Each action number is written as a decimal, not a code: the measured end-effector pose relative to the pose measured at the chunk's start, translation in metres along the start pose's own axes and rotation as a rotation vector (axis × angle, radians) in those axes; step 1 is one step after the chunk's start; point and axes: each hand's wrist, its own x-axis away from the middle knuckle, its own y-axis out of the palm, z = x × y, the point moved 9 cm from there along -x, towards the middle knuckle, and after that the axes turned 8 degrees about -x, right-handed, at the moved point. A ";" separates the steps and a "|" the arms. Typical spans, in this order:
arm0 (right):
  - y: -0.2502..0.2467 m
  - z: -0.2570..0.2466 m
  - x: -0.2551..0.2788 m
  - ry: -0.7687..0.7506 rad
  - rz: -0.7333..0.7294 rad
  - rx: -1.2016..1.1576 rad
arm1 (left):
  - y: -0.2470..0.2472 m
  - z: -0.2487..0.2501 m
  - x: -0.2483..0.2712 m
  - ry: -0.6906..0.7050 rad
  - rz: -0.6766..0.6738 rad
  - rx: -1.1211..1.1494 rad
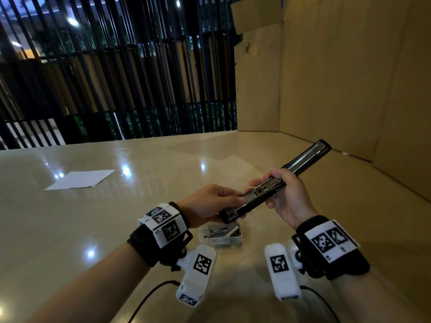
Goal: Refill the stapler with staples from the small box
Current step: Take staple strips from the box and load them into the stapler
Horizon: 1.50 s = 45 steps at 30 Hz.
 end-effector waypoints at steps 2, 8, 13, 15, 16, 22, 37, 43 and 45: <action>-0.002 0.006 0.000 0.040 0.018 -0.053 | -0.001 -0.001 0.000 -0.013 0.021 0.010; 0.000 0.017 0.001 0.136 0.035 -0.170 | 0.000 -0.002 0.002 -0.030 0.040 0.063; 0.005 0.019 0.001 0.157 0.016 -0.185 | 0.001 -0.001 0.004 -0.019 0.093 0.051; 0.008 0.019 0.003 0.152 0.009 -0.158 | 0.003 -0.003 0.004 -0.029 0.097 0.065; 0.008 0.018 0.003 0.144 0.004 -0.137 | 0.004 -0.004 0.004 -0.036 0.084 0.081; 0.006 0.011 0.002 0.102 0.008 -0.042 | 0.013 -0.001 0.010 -0.040 -0.096 0.197; 0.008 0.007 -0.001 -0.021 -0.028 0.013 | 0.008 -0.006 0.014 -0.044 -0.107 0.088; 0.006 0.002 0.002 -0.053 0.013 0.062 | 0.007 0.000 0.008 -0.074 0.041 -0.073; 0.004 0.001 0.001 -0.050 0.020 0.043 | 0.009 0.002 0.009 -0.063 0.000 -0.023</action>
